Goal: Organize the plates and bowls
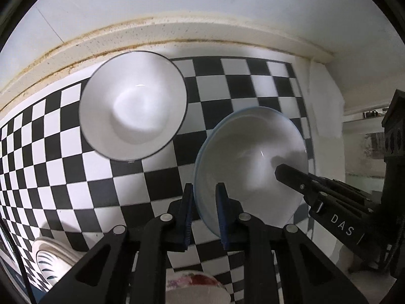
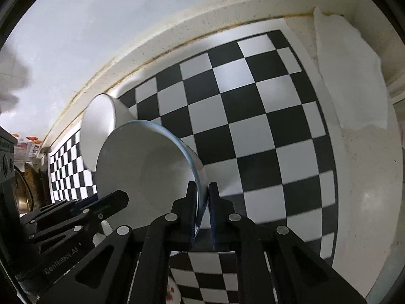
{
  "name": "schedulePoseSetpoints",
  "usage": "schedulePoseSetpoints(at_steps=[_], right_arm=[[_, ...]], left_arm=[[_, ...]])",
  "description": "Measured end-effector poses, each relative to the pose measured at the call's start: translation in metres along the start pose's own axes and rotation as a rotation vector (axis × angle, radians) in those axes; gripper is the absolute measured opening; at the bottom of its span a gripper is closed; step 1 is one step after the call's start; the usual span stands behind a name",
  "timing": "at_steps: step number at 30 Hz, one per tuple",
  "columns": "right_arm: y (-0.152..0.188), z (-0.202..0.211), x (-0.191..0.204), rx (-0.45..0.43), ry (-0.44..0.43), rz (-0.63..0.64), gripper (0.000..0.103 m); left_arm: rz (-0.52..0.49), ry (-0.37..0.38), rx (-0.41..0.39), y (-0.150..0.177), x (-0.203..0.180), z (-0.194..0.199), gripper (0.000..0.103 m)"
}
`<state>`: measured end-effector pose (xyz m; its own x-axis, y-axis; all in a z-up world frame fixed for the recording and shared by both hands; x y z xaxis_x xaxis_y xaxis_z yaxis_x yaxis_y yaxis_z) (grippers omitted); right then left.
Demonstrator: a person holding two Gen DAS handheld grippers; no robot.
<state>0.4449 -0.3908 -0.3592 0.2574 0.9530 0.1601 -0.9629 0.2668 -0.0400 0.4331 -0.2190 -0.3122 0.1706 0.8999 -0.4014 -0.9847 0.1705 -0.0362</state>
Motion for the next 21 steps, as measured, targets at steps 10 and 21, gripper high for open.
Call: schedulePoseSetpoints(at_steps=[10, 21], right_arm=[[0.046, 0.063, 0.008, -0.075, -0.016, 0.012, 0.011], [0.113, 0.111, 0.031, -0.127, -0.019, 0.04, 0.011]], left_arm=[[-0.074, 0.01, -0.073, 0.041, -0.017, 0.06, 0.015], [-0.119, 0.004, -0.111, 0.097, -0.016, 0.103, 0.015]])
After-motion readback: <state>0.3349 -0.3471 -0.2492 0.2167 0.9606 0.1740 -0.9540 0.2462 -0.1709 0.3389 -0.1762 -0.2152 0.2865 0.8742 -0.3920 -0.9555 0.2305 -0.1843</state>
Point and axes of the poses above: each gripper's, at about its wrist camera, not at the fingertips, and z roughly against the way its jaws point, x to its left, y to its underside, the point moved 5 cm from there along -z, roughly the way its jaws point, and after that the axes turned 11 degrees about y, right-handed, at the moved point
